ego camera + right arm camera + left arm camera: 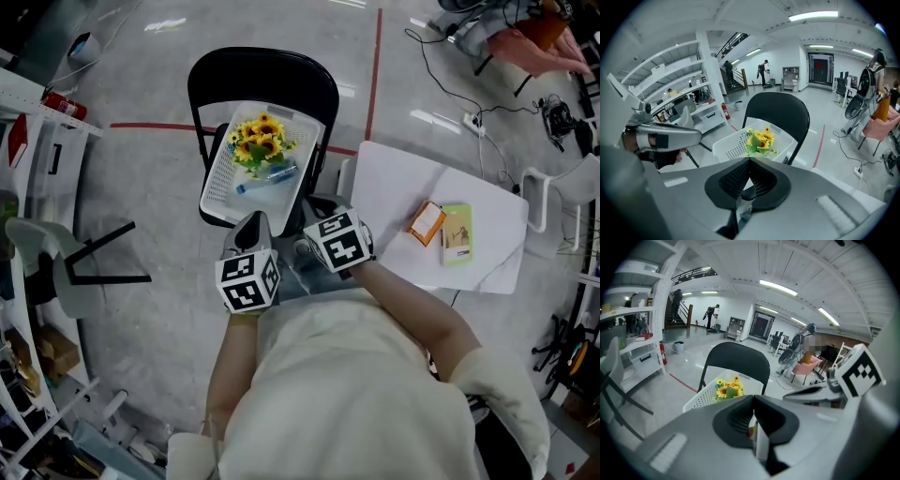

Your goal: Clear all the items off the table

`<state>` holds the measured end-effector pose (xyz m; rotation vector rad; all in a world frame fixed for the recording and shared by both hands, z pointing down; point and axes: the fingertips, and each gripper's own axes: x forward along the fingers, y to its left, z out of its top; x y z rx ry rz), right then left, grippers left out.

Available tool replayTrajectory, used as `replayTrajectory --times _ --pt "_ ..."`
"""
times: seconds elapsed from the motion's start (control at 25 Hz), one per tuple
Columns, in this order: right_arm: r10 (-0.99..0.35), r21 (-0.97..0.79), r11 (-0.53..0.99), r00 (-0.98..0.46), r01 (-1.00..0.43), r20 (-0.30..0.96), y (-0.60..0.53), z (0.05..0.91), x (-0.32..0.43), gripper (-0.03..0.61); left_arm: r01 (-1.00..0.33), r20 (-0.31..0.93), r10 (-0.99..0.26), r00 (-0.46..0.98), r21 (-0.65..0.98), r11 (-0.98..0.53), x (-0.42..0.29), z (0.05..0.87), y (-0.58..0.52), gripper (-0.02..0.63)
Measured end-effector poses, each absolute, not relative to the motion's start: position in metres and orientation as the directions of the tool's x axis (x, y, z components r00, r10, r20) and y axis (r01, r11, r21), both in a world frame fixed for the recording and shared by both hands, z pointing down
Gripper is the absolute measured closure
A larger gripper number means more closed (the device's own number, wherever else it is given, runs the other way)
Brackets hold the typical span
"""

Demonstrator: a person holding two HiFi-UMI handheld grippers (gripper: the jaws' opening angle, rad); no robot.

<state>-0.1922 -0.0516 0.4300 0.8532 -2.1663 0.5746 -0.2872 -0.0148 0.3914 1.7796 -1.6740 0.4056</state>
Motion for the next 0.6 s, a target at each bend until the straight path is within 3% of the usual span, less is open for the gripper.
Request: replayTrajectory --times 0.6 --pt "-0.408 -0.171 0.664 -0.544 -0.728 0.733 -0.02 0.407 -0.154 0.58 -0.961 0.627 -0.748 0.218 0.27 -0.053 -0.244 0.377 -0.006 0.604"
